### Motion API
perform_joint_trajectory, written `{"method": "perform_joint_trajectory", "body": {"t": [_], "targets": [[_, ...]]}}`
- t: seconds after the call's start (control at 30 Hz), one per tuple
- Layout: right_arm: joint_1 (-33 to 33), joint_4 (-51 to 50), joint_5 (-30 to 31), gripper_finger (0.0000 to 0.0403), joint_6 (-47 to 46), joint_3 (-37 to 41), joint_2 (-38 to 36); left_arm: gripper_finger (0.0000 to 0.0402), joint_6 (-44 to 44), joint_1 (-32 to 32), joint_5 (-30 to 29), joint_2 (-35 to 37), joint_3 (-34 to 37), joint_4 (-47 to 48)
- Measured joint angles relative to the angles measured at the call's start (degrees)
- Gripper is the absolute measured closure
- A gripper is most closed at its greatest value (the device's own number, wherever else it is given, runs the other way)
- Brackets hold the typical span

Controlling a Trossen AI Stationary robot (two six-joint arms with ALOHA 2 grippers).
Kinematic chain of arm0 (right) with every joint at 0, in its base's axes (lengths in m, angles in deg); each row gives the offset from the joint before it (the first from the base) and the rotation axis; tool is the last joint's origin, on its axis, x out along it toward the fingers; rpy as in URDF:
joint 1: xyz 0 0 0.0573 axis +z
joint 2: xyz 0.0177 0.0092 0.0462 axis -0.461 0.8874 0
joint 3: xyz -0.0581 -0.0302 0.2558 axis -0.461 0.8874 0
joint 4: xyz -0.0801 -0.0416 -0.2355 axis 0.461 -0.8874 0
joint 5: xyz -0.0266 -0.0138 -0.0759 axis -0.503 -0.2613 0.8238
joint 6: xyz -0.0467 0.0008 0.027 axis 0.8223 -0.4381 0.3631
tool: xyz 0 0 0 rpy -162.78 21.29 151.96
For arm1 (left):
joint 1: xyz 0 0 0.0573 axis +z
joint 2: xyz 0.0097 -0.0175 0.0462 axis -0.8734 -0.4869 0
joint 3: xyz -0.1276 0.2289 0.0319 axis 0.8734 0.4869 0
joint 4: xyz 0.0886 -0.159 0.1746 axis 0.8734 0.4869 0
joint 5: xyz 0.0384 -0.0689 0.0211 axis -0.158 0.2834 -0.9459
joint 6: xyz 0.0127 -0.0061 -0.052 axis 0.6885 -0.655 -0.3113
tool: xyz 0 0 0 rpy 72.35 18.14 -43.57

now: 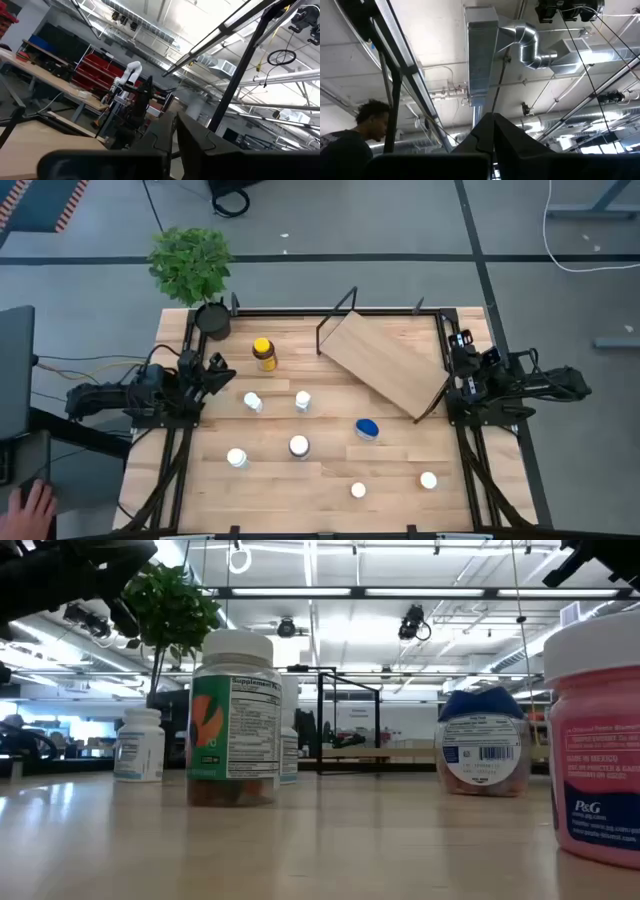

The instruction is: Pick and place medicine bottles onto shelf by color

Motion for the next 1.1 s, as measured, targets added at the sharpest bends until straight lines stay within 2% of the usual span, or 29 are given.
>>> {"method": "perform_joint_trajectory", "body": {"t": [1.1], "targets": [[0.0,0.0,0.0,0.0391,0.0,0.0,0.0,0.0365,0.0,0.0,0.0,0.0,0.0,0.0]]}}
